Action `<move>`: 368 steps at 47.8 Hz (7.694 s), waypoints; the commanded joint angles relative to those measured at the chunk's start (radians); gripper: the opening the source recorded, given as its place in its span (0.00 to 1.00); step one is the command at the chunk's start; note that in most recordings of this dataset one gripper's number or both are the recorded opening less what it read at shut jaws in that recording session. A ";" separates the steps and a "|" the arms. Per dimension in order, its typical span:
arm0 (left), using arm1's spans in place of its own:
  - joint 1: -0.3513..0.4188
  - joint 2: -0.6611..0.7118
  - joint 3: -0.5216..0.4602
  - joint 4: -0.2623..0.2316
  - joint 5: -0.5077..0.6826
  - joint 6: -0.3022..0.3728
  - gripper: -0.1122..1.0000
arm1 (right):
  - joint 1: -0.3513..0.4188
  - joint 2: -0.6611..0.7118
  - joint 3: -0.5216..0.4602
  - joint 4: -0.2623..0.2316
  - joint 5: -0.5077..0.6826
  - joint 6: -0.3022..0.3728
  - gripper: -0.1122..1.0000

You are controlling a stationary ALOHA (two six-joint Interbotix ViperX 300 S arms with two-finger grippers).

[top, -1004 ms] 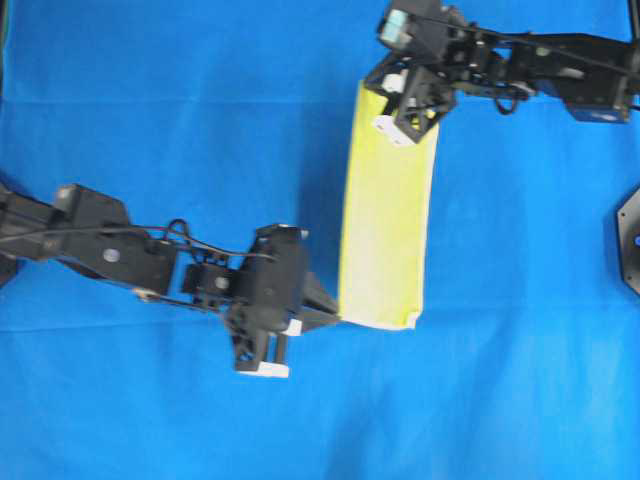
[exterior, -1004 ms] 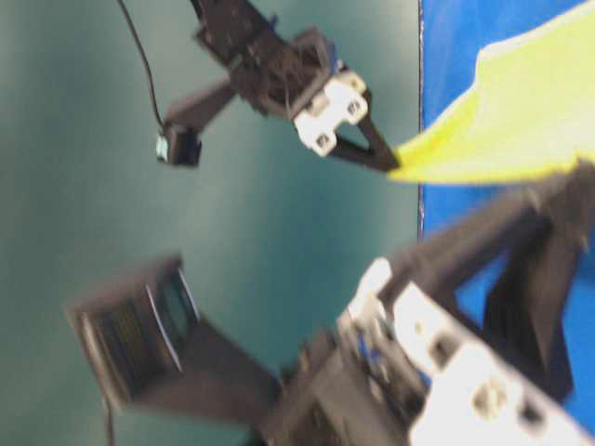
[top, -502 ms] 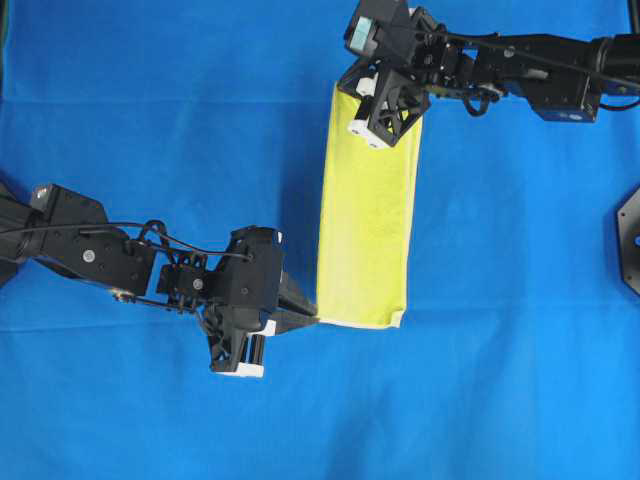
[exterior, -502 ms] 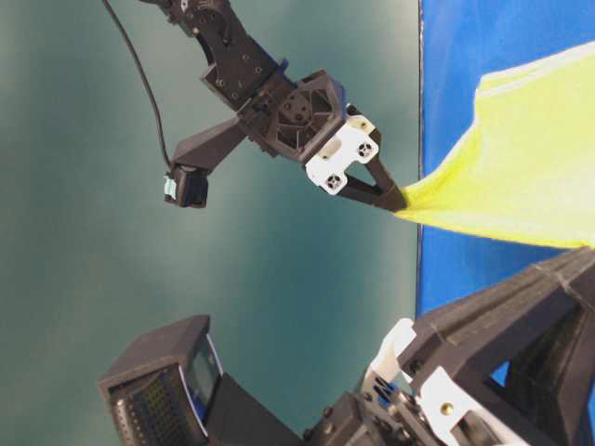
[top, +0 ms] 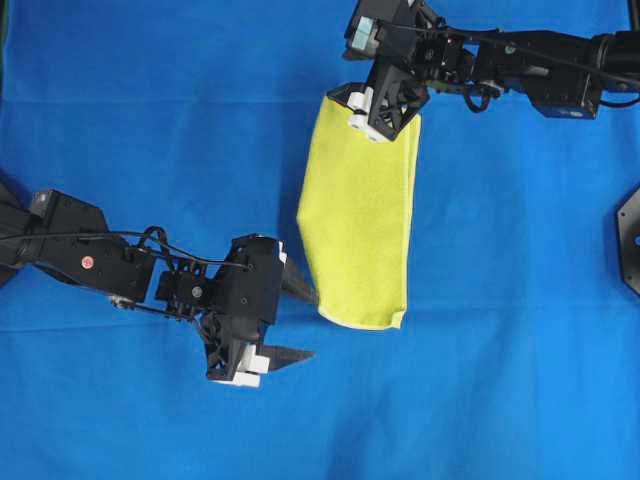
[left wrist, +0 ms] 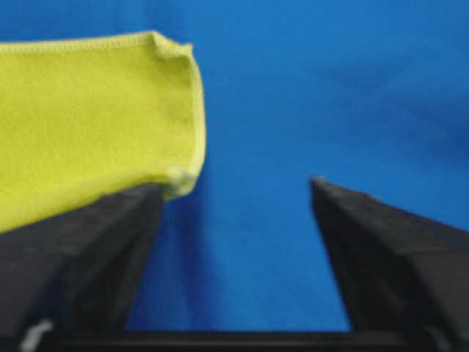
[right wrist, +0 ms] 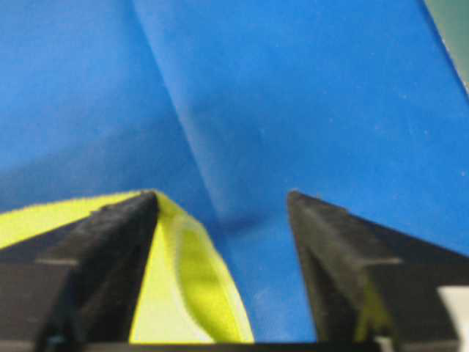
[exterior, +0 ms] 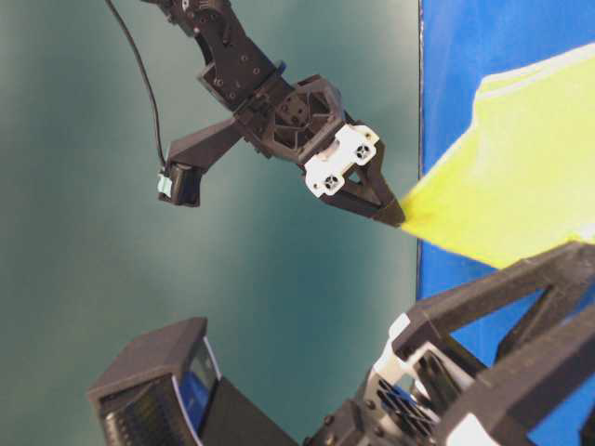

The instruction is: Fold the yellow towel.

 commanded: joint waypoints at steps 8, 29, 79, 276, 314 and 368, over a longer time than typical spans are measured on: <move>0.011 -0.078 -0.014 0.002 0.094 -0.003 0.84 | 0.006 -0.031 -0.009 -0.003 0.008 -0.011 0.66; 0.054 -0.328 0.049 0.005 0.250 0.014 0.79 | 0.058 -0.275 0.103 0.002 0.060 -0.009 0.66; 0.367 -0.640 0.410 0.003 -0.173 0.069 0.79 | 0.123 -0.678 0.615 0.021 -0.430 0.101 0.65; 0.086 0.008 0.081 0.006 -0.071 0.147 0.13 | 0.479 -0.172 0.296 0.084 0.075 0.242 0.14; 0.129 -0.324 0.115 0.006 0.176 0.158 0.71 | 0.509 -0.474 0.267 0.018 0.169 0.233 0.63; 0.224 -1.147 0.726 0.003 -0.060 0.126 0.71 | 0.368 -1.154 0.833 -0.075 -0.144 0.239 0.63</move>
